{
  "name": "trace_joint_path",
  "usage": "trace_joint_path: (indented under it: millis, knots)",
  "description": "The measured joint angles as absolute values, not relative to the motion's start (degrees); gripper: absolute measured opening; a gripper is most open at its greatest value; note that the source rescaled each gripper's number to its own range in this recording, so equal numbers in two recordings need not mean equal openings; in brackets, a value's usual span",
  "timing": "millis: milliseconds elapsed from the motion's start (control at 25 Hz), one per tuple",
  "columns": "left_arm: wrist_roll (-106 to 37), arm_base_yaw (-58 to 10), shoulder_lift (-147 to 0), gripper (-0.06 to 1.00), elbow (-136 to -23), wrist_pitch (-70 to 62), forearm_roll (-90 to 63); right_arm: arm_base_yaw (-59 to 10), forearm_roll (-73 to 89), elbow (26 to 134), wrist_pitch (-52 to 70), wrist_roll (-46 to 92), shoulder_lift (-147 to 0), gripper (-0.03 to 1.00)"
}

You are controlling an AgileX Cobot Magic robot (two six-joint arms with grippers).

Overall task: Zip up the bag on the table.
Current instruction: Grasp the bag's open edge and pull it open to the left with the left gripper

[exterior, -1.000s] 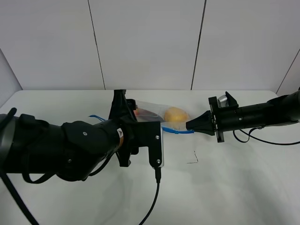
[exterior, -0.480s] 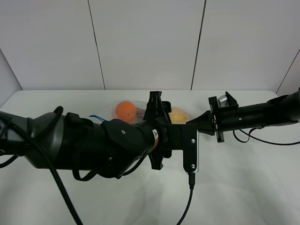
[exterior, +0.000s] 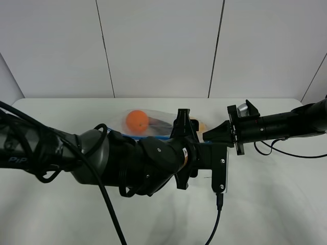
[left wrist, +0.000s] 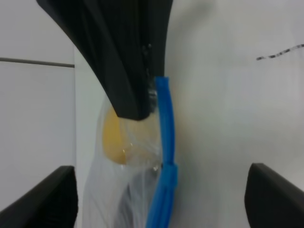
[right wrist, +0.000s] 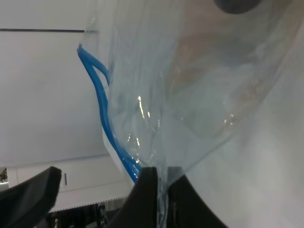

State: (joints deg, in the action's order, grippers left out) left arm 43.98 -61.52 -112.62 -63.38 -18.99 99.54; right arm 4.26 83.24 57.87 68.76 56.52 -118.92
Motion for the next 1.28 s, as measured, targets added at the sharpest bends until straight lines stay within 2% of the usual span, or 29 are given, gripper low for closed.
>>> trace_joint_path:
  millis: [240, 520, 1120, 1280]
  knots:
    - [44.02, -61.58, -115.67, 0.91, -66.75, -19.06, 99.54, 4.26, 83.18, 57.87, 68.76, 56.52, -118.92, 0.0]
    - [44.02, -61.58, -115.75, 0.79, -67.02, -19.54, 99.54, 4.26, 83.14, 57.87, 68.76, 56.52, -118.92, 0.0]
    - [44.14, -61.52, -115.75, 0.28, -67.02, -19.51, 99.54, 4.26, 82.92, 57.87, 68.76, 56.3, -118.92, 0.0]
    - [44.14, -61.52, -115.75, 0.21, -67.02, -19.38, 99.54, 4.26, 82.92, 57.87, 68.76, 56.3, -118.92, 0.0]
